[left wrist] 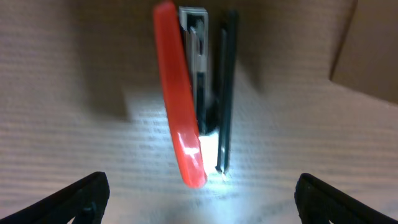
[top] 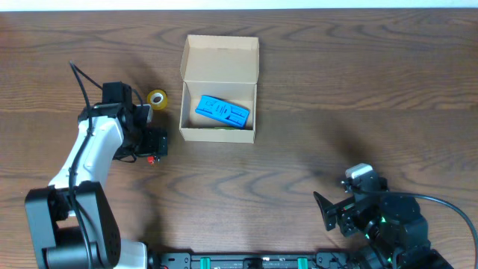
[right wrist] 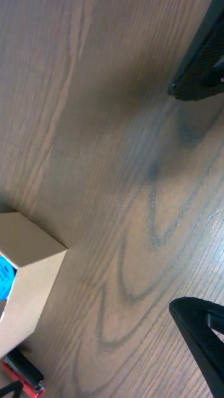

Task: Pack container
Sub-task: 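Reach the left gripper to the red stapler and grasp it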

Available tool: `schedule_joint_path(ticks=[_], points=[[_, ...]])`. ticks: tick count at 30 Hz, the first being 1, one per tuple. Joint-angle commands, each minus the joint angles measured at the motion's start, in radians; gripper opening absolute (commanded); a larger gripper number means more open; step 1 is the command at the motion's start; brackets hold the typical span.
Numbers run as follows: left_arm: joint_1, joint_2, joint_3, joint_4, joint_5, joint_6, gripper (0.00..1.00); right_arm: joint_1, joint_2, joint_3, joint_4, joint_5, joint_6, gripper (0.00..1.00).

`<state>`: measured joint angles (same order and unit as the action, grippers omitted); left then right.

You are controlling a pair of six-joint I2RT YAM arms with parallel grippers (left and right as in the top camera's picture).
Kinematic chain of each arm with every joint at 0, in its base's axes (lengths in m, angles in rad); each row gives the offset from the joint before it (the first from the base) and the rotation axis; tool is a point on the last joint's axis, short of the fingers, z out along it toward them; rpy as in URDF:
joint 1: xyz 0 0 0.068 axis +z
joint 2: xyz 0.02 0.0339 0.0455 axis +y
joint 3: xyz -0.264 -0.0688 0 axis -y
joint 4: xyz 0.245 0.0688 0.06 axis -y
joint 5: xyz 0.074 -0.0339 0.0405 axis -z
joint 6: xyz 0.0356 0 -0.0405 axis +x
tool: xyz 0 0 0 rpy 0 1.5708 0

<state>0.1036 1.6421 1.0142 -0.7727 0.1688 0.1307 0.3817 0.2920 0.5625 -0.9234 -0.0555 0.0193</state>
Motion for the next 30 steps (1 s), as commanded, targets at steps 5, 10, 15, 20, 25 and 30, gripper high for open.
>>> schedule_joint_path(ticks=[5,10,15,20,25,30], points=[[0.009,0.073,0.018,0.064,-0.022,0.004,0.96,-0.009,-0.006,-0.002,-0.002,0.002,0.018,0.99],[0.009,0.112,0.019,0.091,-0.022,0.004,0.97,-0.009,-0.006,-0.002,-0.002,0.002,0.018,0.99],[0.006,0.145,0.028,0.1,-0.023,0.004,0.94,-0.009,-0.006,-0.002,-0.002,0.002,0.018,0.99],[0.006,0.172,0.034,0.101,-0.023,0.003,0.78,-0.009,-0.006,-0.002,-0.002,0.002,0.018,0.99],[0.006,0.175,0.034,0.101,-0.022,0.003,0.52,-0.009,-0.006,-0.002,-0.002,0.002,0.018,0.99],[0.006,0.175,0.034,0.11,-0.018,-0.002,0.38,-0.009,-0.006,-0.002,-0.002,0.002,0.018,0.99]])
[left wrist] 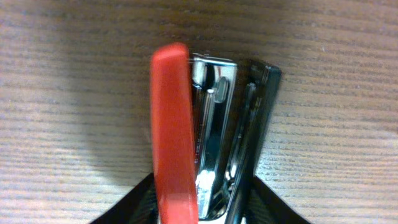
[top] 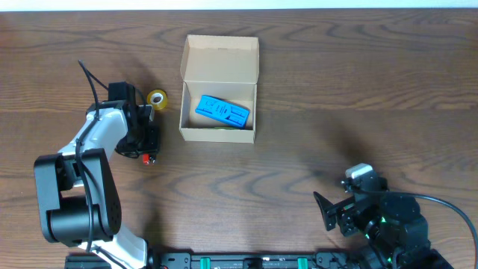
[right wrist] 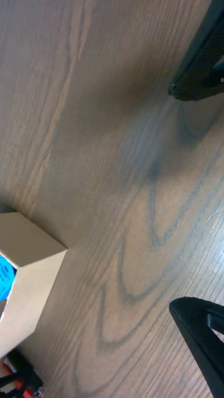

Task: Pack container
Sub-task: 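Reach the left gripper to the red stapler and grasp it, then carry the red stapler into the cardboard box and release it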

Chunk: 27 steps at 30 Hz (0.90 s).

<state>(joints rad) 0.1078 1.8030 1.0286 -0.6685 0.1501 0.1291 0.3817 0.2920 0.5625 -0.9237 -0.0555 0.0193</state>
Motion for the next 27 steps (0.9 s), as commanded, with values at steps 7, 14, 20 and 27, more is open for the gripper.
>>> schedule_joint_path(ticks=[7,14,20,27], points=[[0.002,-0.005,0.022,0.053,0.0,-0.074,0.17,-0.009,-0.006,-0.002,-0.002,0.002,0.018,0.99],[0.002,-0.116,0.022,0.097,0.0,-0.074,0.17,-0.009,-0.006,-0.002,-0.002,0.002,0.018,0.99],[0.002,-0.283,0.025,0.142,0.02,-0.074,0.17,-0.009,-0.006,-0.002,-0.002,0.002,0.018,0.99],[-0.081,-0.38,0.111,0.144,0.035,-0.074,0.14,-0.009,-0.006,-0.002,-0.002,0.002,0.018,0.99]])
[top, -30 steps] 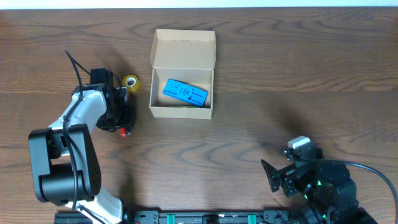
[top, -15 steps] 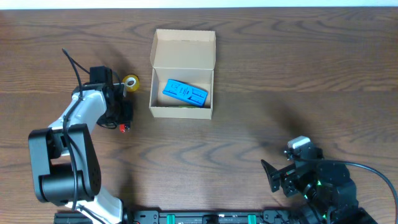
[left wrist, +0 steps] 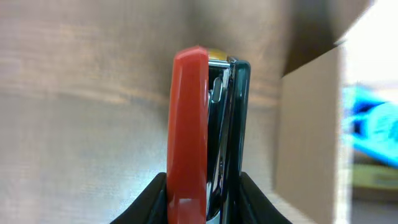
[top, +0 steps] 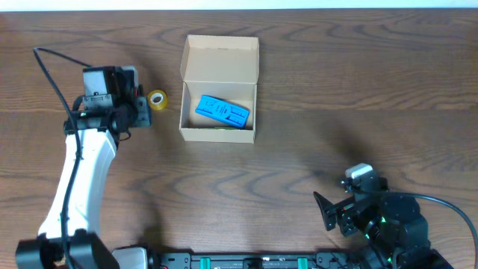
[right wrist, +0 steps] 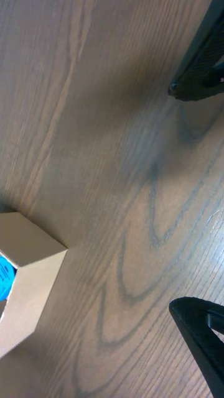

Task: Pack container
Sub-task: 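Carry the red stapler into the cardboard box and release it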

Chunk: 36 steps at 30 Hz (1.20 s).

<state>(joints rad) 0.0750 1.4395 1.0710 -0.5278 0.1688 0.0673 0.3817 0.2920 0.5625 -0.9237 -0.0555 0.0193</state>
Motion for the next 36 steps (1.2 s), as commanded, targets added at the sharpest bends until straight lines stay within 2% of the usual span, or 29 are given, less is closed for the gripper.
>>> schedule_joint_path(ticks=[1,8,17,33,34,36], points=[[-0.074,-0.014,0.09,0.002,0.016,-0.012,0.15,-0.009,-0.006,-0.002,-0.002,0.002,0.018,0.99],[-0.258,0.05,0.209,0.001,0.015,-0.011,0.15,-0.009,-0.006,-0.002,-0.002,0.002,0.018,0.99],[-0.407,0.208,0.228,0.002,0.015,-0.012,0.16,-0.009,-0.006,-0.002,-0.002,0.002,0.018,0.99],[-0.461,0.387,0.228,0.002,0.016,-0.013,0.16,-0.009,-0.006,-0.002,-0.002,0.002,0.018,0.99],[-0.461,0.389,0.228,0.002,0.016,-0.013,0.18,-0.009,-0.006,-0.002,-0.002,0.002,0.018,0.99],[-0.461,0.391,0.228,0.002,0.016,-0.012,0.27,-0.009,-0.006,-0.002,-0.002,0.002,0.018,0.99]])
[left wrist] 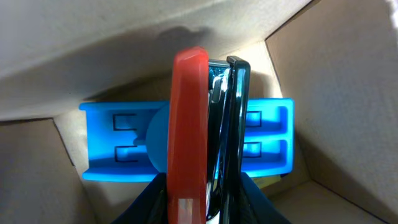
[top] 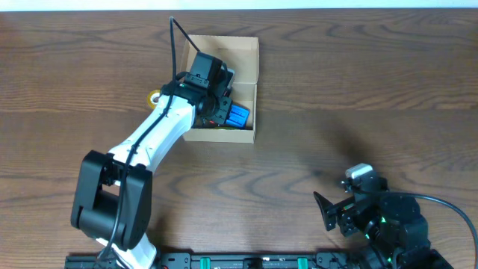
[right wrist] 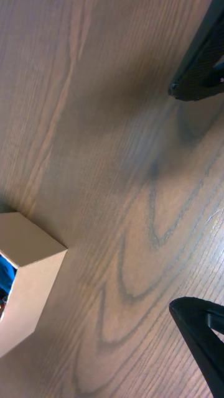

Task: Pack container
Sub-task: 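Carry the red stapler into the cardboard box and release it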

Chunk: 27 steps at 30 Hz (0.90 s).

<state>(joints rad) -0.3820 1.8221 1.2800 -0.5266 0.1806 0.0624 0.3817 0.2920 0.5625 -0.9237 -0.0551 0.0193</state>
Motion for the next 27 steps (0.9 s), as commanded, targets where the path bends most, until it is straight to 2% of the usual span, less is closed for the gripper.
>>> schedule_joint_path(ticks=[1,5,7,8,9,15,20,21,23,25,27], points=[[-0.004,0.008,0.019,0.001,0.004,-0.007,0.29,-0.009,-0.006,-0.002,-0.002,0.002,0.018,0.99],[-0.004,0.008,0.019,0.002,0.004,-0.007,0.36,-0.009,-0.006,-0.002,-0.002,0.002,0.018,0.99],[-0.004,0.008,0.019,0.004,0.004,-0.007,0.52,-0.009,-0.006,-0.002,-0.002,0.002,0.018,0.99],[-0.004,0.008,0.019,0.005,0.004,-0.007,0.63,-0.009,-0.006,-0.002,-0.002,0.002,0.018,0.99],[-0.004,0.008,0.019,0.005,0.004,-0.007,0.67,-0.009,-0.006,-0.002,-0.002,0.002,0.018,0.99],[-0.004,0.001,0.02,0.004,0.004,-0.014,0.72,-0.009,-0.006,-0.002,-0.002,0.002,0.018,0.99],[-0.003,-0.079,0.082,-0.002,0.004,-0.089,0.73,-0.009,-0.006,-0.002,-0.002,0.002,0.018,0.99],[-0.003,-0.103,0.107,-0.008,0.004,-0.11,0.78,-0.009,-0.006,-0.002,-0.002,0.002,0.018,0.99],[-0.003,-0.151,0.167,-0.045,-0.001,-0.167,0.97,-0.009,-0.006,-0.002,-0.002,0.002,0.018,0.99],[0.004,-0.193,0.221,-0.09,-0.071,-0.211,0.95,-0.009,-0.006,-0.002,-0.002,0.002,0.018,0.99],[0.02,-0.226,0.261,-0.131,-0.195,-0.302,0.96,-0.009,-0.006,-0.002,-0.002,0.002,0.018,0.99]])
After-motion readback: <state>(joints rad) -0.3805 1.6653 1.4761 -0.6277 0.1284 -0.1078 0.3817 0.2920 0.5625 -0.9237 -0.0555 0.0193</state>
